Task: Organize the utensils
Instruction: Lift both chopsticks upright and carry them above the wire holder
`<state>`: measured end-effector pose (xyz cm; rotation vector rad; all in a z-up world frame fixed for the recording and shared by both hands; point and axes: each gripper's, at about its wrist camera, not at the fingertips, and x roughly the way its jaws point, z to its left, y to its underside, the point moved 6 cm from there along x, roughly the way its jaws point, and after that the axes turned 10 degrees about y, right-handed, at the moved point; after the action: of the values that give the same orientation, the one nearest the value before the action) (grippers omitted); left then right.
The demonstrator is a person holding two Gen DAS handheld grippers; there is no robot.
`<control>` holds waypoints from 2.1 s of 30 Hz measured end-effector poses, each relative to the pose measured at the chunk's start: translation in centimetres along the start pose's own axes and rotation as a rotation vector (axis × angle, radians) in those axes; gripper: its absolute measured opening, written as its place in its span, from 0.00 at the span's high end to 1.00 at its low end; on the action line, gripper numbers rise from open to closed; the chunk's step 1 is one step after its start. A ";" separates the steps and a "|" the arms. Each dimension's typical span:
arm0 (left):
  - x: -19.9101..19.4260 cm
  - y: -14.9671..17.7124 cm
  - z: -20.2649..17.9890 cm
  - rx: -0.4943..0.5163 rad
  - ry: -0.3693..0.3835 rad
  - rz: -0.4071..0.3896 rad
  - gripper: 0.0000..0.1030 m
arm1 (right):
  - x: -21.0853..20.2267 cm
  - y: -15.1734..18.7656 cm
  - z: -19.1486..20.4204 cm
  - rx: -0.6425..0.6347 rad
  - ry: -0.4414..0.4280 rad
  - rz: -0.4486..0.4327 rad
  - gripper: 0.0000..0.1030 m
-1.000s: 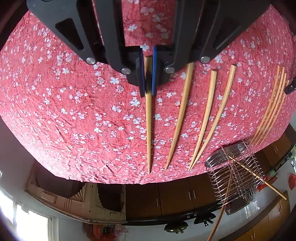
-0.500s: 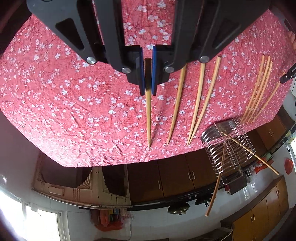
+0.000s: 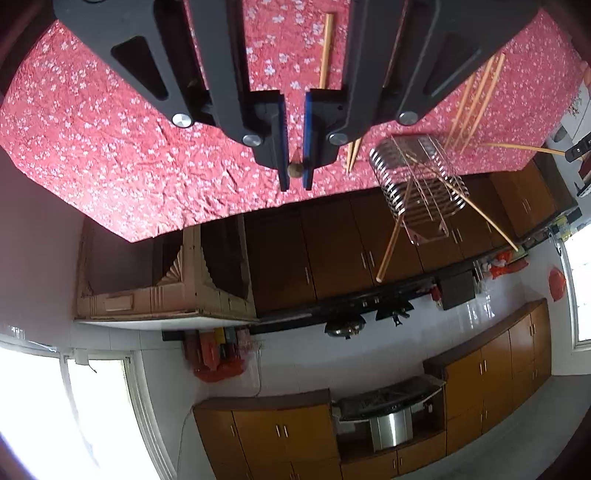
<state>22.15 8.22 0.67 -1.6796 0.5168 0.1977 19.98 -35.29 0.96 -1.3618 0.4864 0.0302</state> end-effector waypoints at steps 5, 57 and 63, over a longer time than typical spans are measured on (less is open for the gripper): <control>-0.3 -2.8 0.1 -0.006 -0.021 -0.061 0.94 | -0.2 -2.4 0.8 0.005 -0.007 -0.060 0.92; 6.1 -14.3 -11.0 -0.118 0.242 -0.168 0.94 | 6.2 -11.5 14.4 -0.003 -0.315 0.040 0.93; 3.7 -17.0 -12.0 -0.053 0.202 -0.256 0.94 | 5.7 -12.7 14.0 -0.004 -0.311 -0.001 0.93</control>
<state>31.03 -2.67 16.47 -1.8095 0.4435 -0.1481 33.35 -26.46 12.46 -1.3320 0.2244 0.2389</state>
